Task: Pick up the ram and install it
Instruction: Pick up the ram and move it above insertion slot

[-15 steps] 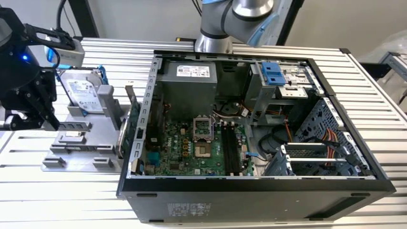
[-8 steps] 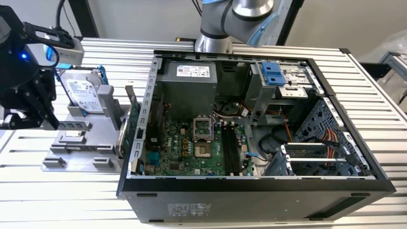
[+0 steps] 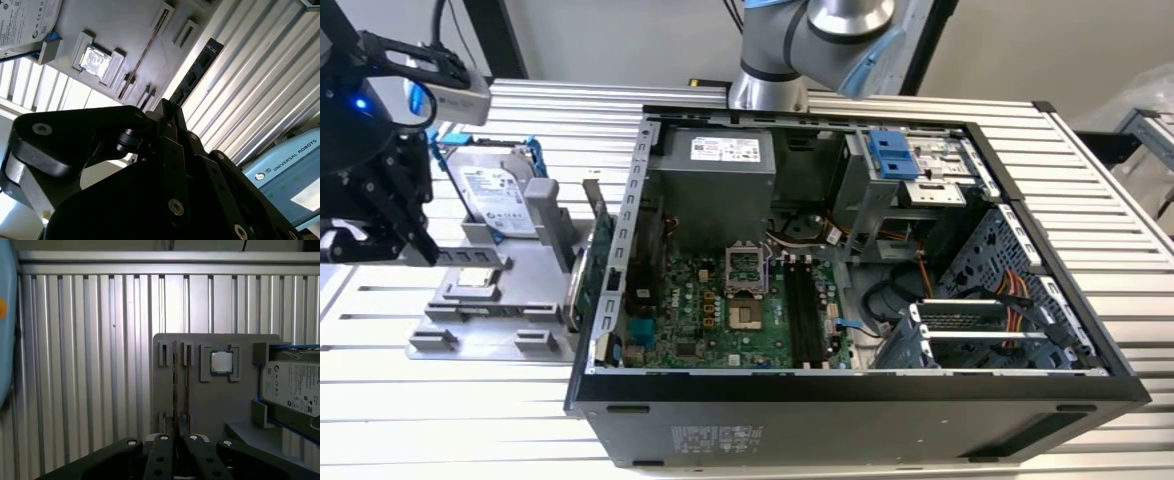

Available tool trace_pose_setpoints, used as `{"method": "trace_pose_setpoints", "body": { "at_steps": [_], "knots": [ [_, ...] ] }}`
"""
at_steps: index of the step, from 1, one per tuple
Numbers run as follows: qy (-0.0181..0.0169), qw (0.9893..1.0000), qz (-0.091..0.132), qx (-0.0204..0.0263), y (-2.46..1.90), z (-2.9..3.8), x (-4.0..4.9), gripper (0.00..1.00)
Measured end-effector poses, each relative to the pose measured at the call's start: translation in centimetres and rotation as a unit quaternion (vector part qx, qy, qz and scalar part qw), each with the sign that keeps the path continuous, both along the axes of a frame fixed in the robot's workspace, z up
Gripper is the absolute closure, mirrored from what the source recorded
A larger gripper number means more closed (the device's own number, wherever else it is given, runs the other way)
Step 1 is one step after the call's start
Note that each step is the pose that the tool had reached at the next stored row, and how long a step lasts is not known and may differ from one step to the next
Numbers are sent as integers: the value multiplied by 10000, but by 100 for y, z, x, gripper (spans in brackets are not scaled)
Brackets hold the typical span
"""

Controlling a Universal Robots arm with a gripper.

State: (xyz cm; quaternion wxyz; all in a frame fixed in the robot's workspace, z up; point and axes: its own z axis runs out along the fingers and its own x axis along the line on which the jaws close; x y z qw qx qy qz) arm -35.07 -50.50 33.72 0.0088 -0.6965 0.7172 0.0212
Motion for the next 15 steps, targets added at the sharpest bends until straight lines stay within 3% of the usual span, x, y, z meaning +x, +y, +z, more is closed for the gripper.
{"method": "trace_pose_setpoints", "body": {
  "at_steps": [15],
  "knots": [
    [0,10000,-1,0,0,138,-1,100]
  ]
}}
